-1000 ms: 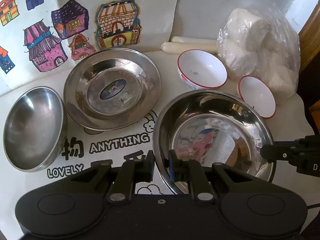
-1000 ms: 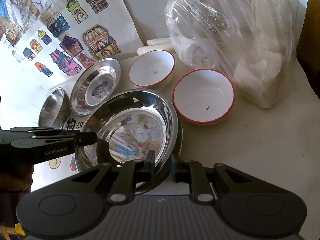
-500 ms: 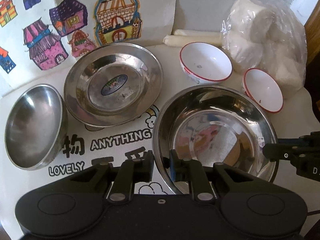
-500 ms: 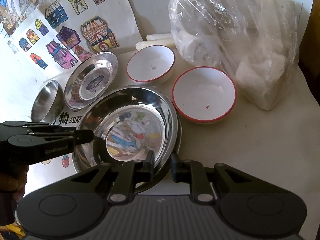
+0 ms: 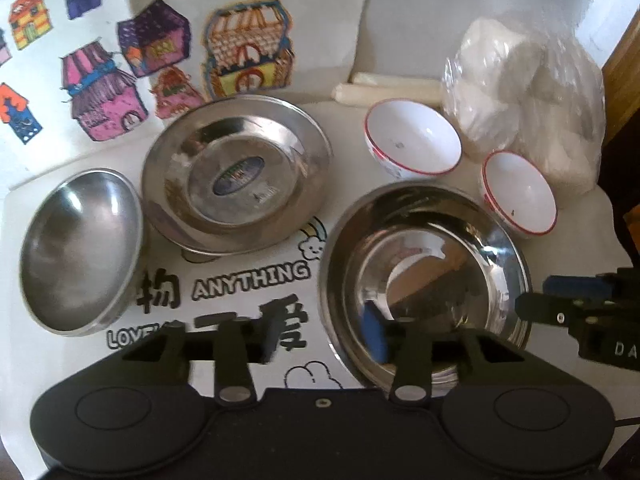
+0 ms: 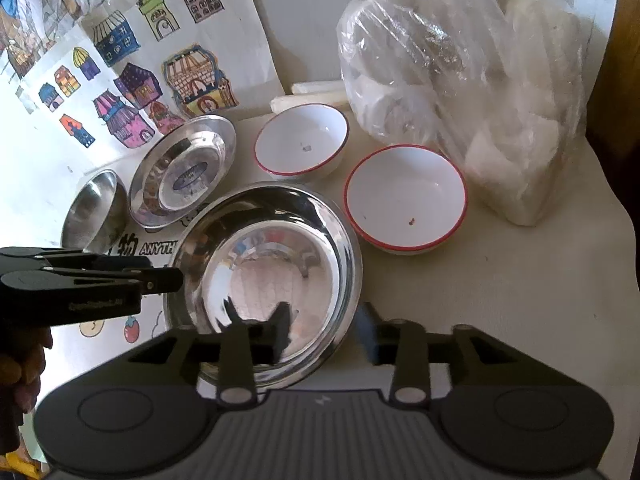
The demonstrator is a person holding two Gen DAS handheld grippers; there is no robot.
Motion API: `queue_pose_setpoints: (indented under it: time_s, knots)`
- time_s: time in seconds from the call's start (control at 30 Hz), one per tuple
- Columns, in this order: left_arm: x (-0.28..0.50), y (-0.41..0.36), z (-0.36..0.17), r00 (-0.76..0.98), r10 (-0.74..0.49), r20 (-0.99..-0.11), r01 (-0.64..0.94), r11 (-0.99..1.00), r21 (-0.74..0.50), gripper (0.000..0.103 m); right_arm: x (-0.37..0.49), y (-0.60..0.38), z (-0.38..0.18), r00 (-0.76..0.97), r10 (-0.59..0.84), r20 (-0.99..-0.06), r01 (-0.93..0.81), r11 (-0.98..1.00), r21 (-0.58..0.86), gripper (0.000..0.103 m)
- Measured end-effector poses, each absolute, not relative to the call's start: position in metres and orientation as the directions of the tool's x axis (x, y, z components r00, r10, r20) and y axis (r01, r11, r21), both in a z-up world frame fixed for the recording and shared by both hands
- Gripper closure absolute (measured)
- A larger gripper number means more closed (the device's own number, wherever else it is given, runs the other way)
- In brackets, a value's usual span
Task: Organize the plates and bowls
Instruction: 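Open the right tool while the left tool releases the plate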
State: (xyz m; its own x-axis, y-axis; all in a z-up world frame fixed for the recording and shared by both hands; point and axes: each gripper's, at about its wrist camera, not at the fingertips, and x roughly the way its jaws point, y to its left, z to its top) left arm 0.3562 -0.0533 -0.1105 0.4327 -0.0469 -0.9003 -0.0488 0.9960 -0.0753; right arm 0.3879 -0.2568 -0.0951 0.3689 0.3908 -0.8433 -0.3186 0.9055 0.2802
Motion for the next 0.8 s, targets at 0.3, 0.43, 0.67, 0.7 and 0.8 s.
queue_pose_setpoints:
  time_s: [0.3, 0.43, 0.67, 0.7, 0.8]
  knots:
    - [0.338, -0.014, -0.095, 0.507, -0.003, -0.862, -0.216, 0.968, -0.130, 0.002, 0.365, -0.249, -0.081, 0.421, 0.401, -0.814, -0.338, 0.902, 0.269, 0.003]
    - [0.333, 0.010, -0.097, 0.512, 0.035, -0.858, -0.388, 0.901, -0.195, 0.001, 0.356, -0.237, -0.074, 0.447, 0.388, -0.806, -0.396, 0.894, 0.211, 0.000]
    - [0.330, 0.028, -0.109, 0.463, 0.106, -0.880, -0.642, 0.725, -0.250, 0.001, 0.364, -0.215, -0.063, 0.463, 0.405, -0.788, -0.494, 0.856, 0.150, 0.000]
    - [0.330, 0.029, -0.111, 0.456, 0.112, -0.883, -0.662, 0.706, -0.253, 0.001, 0.369, -0.211, -0.062, 0.460, 0.409, -0.788, -0.507, 0.850, 0.145, 0.000]
    - [0.329, 0.031, -0.113, 0.441, 0.120, -0.889, -0.714, 0.647, -0.266, 0.001, 0.383, -0.200, -0.059, 0.454, 0.421, -0.785, -0.543, 0.830, 0.131, 0.000]
